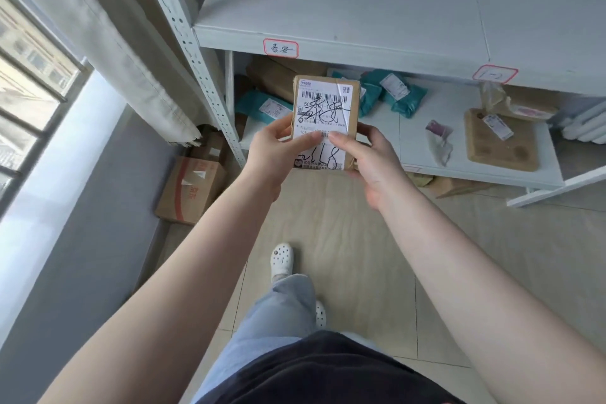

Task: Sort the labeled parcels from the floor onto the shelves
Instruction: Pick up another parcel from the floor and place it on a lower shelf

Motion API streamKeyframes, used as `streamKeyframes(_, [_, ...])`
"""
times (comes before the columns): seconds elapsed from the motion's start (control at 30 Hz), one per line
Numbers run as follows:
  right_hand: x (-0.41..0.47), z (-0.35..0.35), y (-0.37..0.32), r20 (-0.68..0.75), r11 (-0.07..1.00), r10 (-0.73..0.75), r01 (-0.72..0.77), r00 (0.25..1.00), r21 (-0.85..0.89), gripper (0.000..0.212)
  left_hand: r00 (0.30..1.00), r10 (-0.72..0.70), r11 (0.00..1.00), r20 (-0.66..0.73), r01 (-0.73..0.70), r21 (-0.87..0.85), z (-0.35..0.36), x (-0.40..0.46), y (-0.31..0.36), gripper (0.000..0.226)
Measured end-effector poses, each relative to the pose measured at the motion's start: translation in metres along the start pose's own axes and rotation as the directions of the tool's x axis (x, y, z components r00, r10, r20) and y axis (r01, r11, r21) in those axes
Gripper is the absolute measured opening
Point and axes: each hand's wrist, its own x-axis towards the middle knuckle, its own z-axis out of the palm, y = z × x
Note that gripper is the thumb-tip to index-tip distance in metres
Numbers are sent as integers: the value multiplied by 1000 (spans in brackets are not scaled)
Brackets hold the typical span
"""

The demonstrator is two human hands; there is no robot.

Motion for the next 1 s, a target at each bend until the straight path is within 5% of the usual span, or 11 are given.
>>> streamKeyframes(0.6, [132, 13, -108, -186, 992, -77, 94, 979, 83, 52, 980, 125, 992, 153, -125, -8, 28, 162, 102, 39])
streamKeyframes(1.0, [212, 23, -152, -134, 997, -46, 53, 990, 54, 54, 989, 124, 992, 77, -124, -3, 35, 241, 128, 33])
